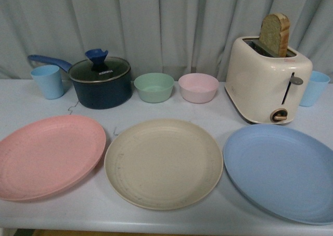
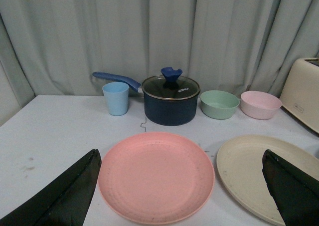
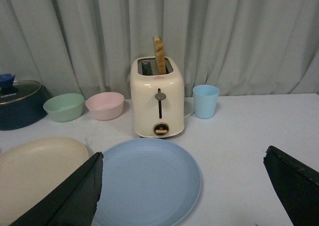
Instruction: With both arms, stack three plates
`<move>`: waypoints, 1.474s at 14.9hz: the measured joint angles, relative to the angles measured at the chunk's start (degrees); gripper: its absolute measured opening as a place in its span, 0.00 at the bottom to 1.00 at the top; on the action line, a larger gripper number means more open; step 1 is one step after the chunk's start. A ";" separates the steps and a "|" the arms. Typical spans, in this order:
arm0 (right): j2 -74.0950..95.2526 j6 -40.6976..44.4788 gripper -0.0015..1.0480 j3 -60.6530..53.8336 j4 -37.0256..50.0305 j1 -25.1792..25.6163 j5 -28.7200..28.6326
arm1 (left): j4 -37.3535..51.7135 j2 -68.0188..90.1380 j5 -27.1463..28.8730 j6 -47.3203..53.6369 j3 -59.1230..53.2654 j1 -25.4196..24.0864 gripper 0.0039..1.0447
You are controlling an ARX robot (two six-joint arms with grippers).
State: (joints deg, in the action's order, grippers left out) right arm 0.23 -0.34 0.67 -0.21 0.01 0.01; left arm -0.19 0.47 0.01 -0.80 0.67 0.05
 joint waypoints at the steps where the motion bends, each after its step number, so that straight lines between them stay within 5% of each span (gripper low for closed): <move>1: 0.00 0.00 0.94 0.00 0.00 0.00 0.00 | 0.00 0.00 0.00 0.00 -0.02 0.00 0.94; 3: 0.00 0.00 0.94 0.00 0.00 0.00 0.00 | 0.00 0.00 0.00 0.00 -0.02 0.00 0.94; 5: 0.00 0.11 0.94 0.00 -0.02 0.00 -0.07 | -15.76 13.88 5.46 -1.31 7.98 -0.17 0.94; 8: 0.00 0.13 0.94 0.00 0.00 0.00 -0.02 | -4.13 42.42 -2.89 1.29 16.76 -12.44 0.94; 10: 0.00 0.13 0.94 0.00 0.00 0.00 -0.04 | 3.04 60.00 -6.93 4.55 22.82 -15.12 0.94; 16: 0.00 0.13 0.94 0.00 0.00 0.00 -0.02 | 0.04 95.25 -10.91 13.70 44.17 -18.25 0.94; 22: 0.00 0.13 0.94 0.00 0.02 0.00 -0.02 | -3.02 111.03 -12.09 14.78 57.16 -18.38 0.94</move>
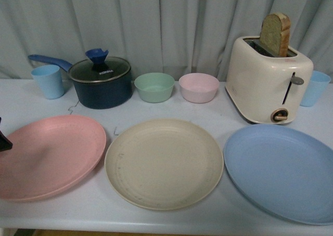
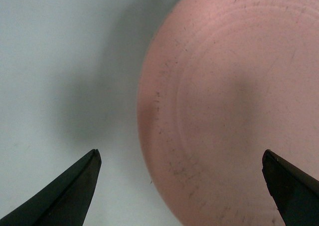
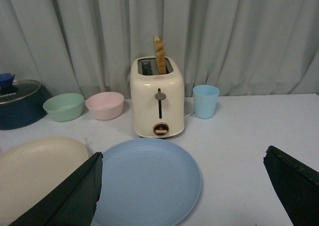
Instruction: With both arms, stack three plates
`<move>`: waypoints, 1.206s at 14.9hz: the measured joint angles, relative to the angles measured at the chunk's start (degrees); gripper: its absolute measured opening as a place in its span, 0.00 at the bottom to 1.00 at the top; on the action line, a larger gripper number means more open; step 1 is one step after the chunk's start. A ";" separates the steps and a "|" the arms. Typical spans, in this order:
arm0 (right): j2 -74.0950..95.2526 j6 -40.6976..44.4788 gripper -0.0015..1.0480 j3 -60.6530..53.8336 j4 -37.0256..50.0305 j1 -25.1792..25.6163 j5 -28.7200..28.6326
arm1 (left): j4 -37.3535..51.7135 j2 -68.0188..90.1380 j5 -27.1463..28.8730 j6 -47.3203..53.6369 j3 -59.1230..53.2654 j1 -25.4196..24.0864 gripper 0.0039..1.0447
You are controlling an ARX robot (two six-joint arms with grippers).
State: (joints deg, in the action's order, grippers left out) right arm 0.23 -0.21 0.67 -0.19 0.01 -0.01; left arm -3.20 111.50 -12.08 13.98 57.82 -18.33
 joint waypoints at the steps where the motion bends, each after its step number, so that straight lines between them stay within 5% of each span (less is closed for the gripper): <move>1: 0.00 0.00 0.94 0.00 0.00 0.00 0.00 | 0.15 1.68 0.02 -0.04 1.03 0.00 0.94; 6: 0.00 0.00 0.94 0.00 0.00 0.00 0.00 | 0.31 12.44 -1.99 -3.89 10.29 -1.40 0.89; 14: 0.00 0.00 0.94 0.00 0.00 0.00 0.00 | -1.11 13.88 -7.76 -9.66 11.98 -3.56 0.04; 18: 0.00 0.00 0.94 0.00 -0.02 0.00 -0.02 | -4.24 4.39 -7.67 -11.82 7.76 -5.14 0.02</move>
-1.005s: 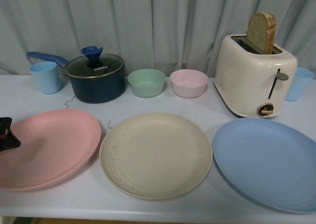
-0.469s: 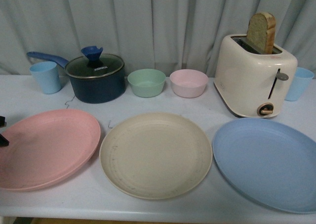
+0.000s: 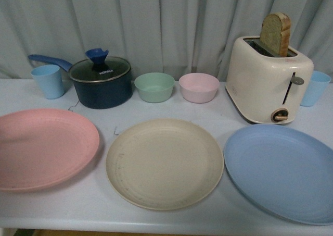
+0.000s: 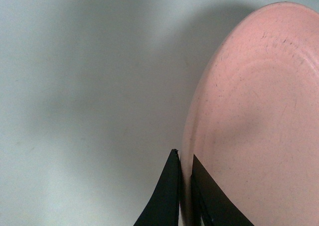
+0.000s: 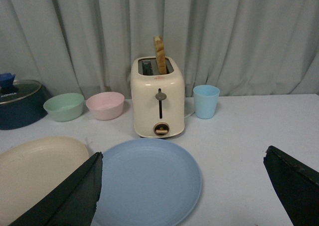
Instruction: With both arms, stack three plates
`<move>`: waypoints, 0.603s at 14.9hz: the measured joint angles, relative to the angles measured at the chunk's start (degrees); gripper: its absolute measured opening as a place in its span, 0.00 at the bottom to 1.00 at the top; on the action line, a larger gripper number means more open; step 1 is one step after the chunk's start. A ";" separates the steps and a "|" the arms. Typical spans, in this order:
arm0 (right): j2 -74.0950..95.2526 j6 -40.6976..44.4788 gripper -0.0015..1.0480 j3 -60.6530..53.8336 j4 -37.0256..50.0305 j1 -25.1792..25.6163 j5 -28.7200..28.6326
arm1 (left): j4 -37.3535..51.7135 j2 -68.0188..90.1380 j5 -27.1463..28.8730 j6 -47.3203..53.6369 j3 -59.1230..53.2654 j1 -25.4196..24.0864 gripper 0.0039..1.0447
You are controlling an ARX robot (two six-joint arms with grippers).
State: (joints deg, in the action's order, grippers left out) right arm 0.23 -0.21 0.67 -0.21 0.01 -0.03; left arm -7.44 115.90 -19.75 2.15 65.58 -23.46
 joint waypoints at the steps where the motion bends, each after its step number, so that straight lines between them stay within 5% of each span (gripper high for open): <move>1: 0.00 0.00 0.94 0.00 0.02 0.00 0.02 | -0.48 -3.72 0.15 -1.84 -1.27 0.02 0.02; 3: 0.00 0.00 0.94 0.00 0.00 0.00 0.02 | -0.72 -11.23 2.97 -6.56 -2.93 3.21 0.02; 9: 0.00 0.00 0.94 0.00 0.02 0.00 0.02 | 2.64 -18.38 10.05 -22.12 -9.25 28.09 0.02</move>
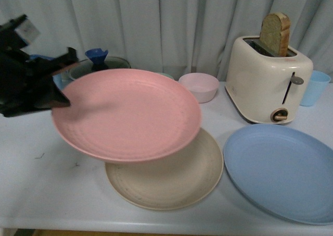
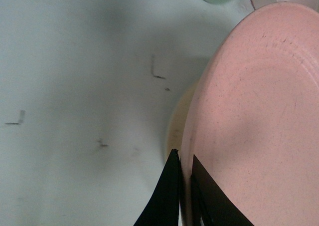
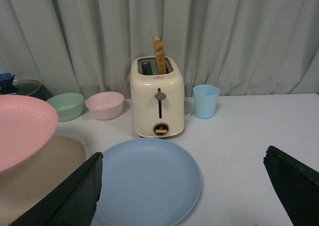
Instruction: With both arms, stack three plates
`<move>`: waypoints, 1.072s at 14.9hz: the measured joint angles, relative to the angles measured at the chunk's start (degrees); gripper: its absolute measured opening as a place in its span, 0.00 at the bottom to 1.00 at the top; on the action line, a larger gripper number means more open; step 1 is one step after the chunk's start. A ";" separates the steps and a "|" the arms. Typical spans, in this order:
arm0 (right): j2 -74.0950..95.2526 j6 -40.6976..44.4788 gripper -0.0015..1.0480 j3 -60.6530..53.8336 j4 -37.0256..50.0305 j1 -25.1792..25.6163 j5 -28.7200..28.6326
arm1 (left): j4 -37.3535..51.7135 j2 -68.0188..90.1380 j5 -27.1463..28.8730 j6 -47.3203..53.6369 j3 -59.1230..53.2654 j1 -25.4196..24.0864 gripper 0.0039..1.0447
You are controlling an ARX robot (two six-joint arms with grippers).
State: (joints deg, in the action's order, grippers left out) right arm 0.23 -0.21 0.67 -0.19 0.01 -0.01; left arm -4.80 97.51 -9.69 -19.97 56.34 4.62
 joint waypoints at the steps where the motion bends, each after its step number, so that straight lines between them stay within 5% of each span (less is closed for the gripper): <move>1: 0.00 0.00 0.94 0.00 -0.02 0.00 0.00 | 1.36 1.29 0.85 -1.33 -0.37 3.58 0.02; 9: 0.00 0.00 0.94 0.00 -0.02 0.00 0.00 | 7.37 13.68 5.42 -3.50 1.49 9.66 0.02; 13: 0.00 0.00 0.94 0.00 -0.02 0.00 0.00 | 12.00 9.29 5.42 0.63 -1.95 10.36 0.47; 16: 0.00 0.00 0.94 0.00 -0.02 0.00 0.00 | 31.23 -11.69 7.65 13.33 -15.72 10.38 0.83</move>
State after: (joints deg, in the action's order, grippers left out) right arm 0.23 -0.21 0.67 -0.21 0.01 -0.01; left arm 26.44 85.82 -2.04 -6.63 40.62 15.00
